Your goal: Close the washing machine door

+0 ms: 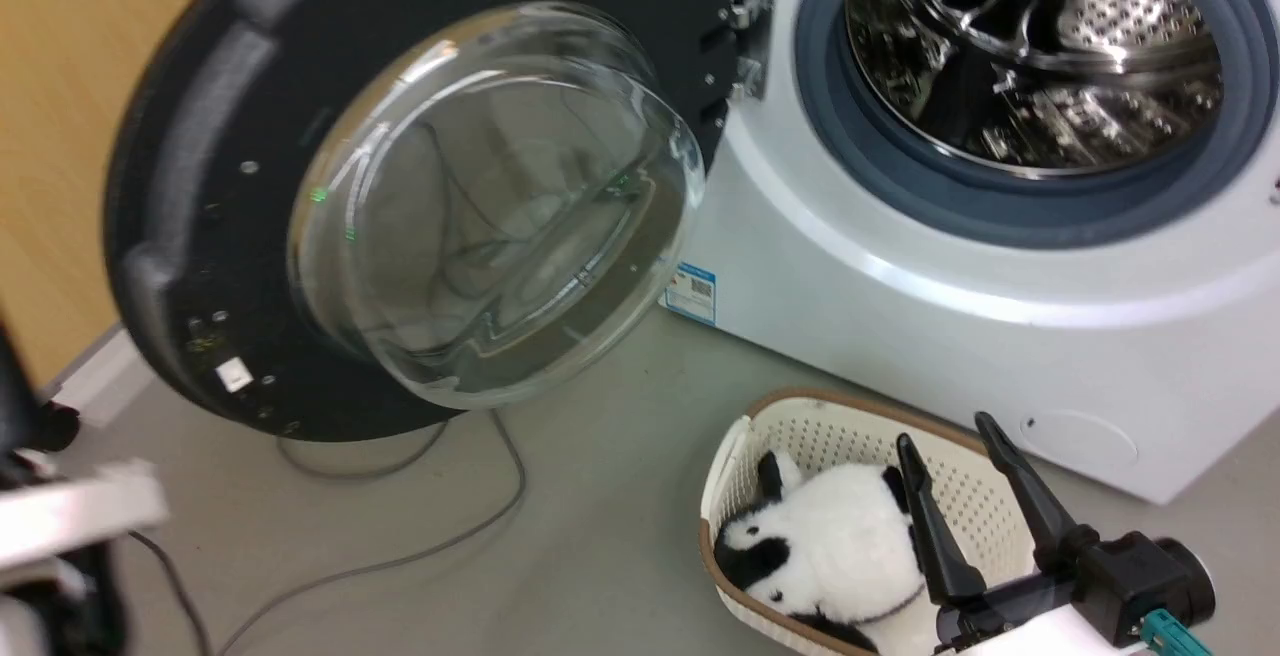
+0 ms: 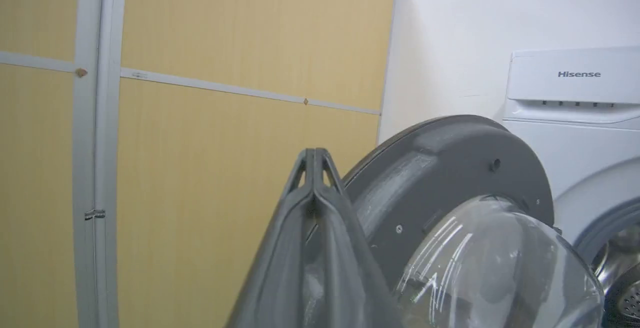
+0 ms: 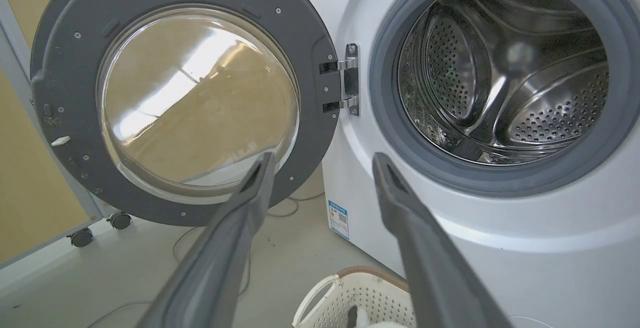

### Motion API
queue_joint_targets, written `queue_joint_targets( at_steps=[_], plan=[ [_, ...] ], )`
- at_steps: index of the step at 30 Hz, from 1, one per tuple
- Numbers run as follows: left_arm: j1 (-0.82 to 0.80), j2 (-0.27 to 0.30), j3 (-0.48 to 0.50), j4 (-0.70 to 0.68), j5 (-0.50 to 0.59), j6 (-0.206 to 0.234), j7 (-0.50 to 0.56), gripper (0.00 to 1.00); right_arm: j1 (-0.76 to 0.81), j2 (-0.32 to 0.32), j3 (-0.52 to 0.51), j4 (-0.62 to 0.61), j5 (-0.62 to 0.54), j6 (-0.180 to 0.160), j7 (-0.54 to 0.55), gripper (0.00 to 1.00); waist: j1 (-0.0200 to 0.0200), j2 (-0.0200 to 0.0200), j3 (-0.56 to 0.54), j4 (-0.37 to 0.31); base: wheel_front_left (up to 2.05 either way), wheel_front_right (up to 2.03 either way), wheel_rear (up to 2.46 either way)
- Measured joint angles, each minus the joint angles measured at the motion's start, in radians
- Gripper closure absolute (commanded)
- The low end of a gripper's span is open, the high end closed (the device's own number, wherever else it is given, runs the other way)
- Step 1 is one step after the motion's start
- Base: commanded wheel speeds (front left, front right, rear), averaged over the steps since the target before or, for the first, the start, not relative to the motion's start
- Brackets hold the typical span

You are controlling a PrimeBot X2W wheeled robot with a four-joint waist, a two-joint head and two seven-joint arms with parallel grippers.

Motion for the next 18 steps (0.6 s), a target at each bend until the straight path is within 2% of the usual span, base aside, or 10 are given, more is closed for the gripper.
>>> queue_joint_targets(
  at_steps=[4, 8, 10, 14, 16, 18],
  plan=[
    [-0.114, 0.070, 0.096, 0.141, -0.115, -0.021, 0.006, 1.00, -0.019, -0.009, 0.003, -0.007, -0.007, 0.000, 0.000, 0.00, 0.0000, 0.0000, 0.031, -0.026, 0.00, 0.00, 0.00],
    [-0.236, 0.171, 0.143, 0.313, -0.220, -0.038, 0.065, 1.00, -0.031, -0.016, 0.006, -0.011, -0.008, 0.000, 0.000, 0.00, 0.0001, 0.0000, 0.056, -0.055, 0.00, 0.00, 0.00],
    [-0.311, 0.201, 0.180, 0.407, -0.330, -0.043, 0.130, 1.00, -0.036, -0.018, 0.008, -0.011, -0.008, 0.000, 0.000, 0.00, 0.0001, 0.0000, 0.067, -0.068, 0.00, 0.00, 0.00],
    [-0.413, 0.284, 0.208, 0.578, -0.457, -0.047, 0.277, 1.00, -0.048, -0.021, 0.012, -0.011, -0.008, 0.000, 0.000, 0.00, 0.0001, 0.0000, 0.087, -0.091, 0.00, 0.00, 0.00],
    [-0.475, 0.292, 0.249, 0.678, -0.574, -0.043, 0.400, 1.00, -0.051, -0.023, 0.013, -0.012, -0.008, 0.000, 0.000, 0.00, 0.0001, 0.0000, 0.098, -0.100, 0.00, 0.00, 0.00],
    [-0.520, 0.299, 0.270, 0.756, -0.643, -0.023, 0.494, 1.00, -0.053, -0.025, 0.012, -0.013, -0.008, 0.000, 0.000, 0.00, 0.0001, 0.0000, 0.106, -0.106, 0.00, 0.00, 0.00]
  ],
)
